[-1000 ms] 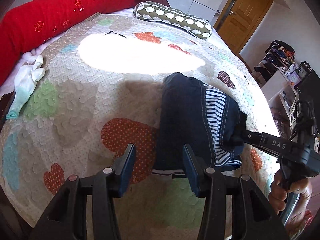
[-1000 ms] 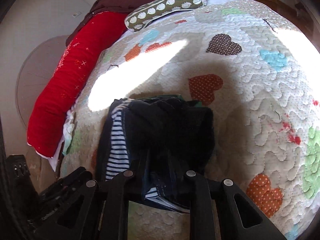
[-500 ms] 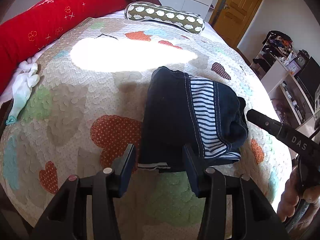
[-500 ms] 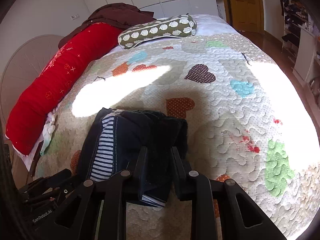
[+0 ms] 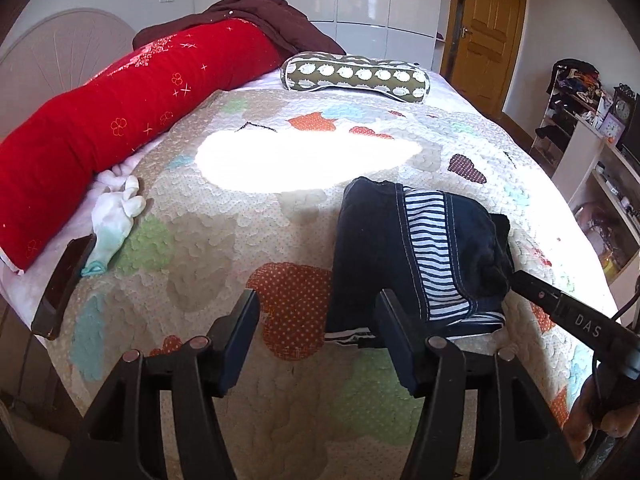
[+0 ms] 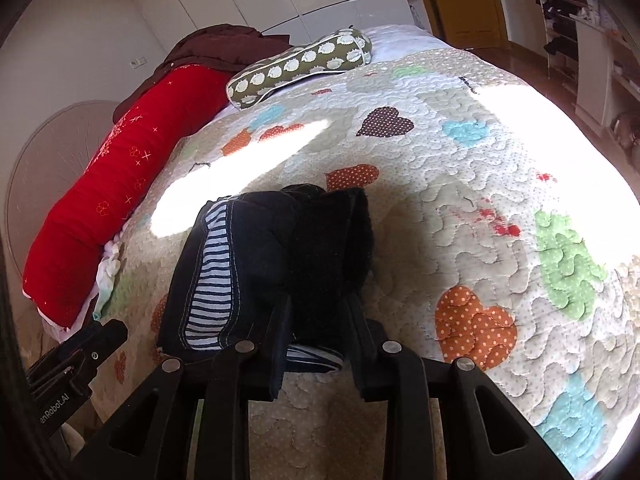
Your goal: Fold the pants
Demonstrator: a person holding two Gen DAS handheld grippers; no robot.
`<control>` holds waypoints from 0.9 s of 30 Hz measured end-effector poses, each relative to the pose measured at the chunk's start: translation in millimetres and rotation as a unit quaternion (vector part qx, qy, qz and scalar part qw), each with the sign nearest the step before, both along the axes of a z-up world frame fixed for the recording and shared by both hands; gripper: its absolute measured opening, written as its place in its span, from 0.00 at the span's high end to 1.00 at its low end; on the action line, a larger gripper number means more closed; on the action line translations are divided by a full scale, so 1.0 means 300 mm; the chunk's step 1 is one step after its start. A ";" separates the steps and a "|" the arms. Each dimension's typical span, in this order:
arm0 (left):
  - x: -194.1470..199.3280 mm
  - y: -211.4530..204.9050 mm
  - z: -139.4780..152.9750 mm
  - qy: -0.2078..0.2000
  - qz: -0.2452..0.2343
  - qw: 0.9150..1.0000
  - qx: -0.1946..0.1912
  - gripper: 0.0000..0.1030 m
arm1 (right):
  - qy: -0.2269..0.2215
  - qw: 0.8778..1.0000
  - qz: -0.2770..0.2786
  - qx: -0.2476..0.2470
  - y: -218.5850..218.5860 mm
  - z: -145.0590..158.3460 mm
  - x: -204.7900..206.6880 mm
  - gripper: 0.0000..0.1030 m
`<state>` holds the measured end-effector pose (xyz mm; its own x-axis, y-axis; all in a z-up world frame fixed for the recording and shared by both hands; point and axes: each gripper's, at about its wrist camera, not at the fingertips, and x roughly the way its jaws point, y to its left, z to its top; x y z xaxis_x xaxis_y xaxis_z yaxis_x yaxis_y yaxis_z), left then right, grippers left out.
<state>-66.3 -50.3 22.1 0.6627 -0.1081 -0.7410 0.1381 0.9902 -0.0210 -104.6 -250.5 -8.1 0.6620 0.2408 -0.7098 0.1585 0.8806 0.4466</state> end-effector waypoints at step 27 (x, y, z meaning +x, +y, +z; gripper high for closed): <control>0.230 0.172 -0.110 0.102 0.011 0.983 -0.152 0.35 | -0.008 0.995 -0.041 0.087 -0.108 -0.042 0.004 0.31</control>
<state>2.6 1.4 -10.8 0.5087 -0.3327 -0.7941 0.0784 0.9364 -0.3421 -103.3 -282.9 -20.6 0.6955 0.3042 -0.6509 0.2182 0.7737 0.5948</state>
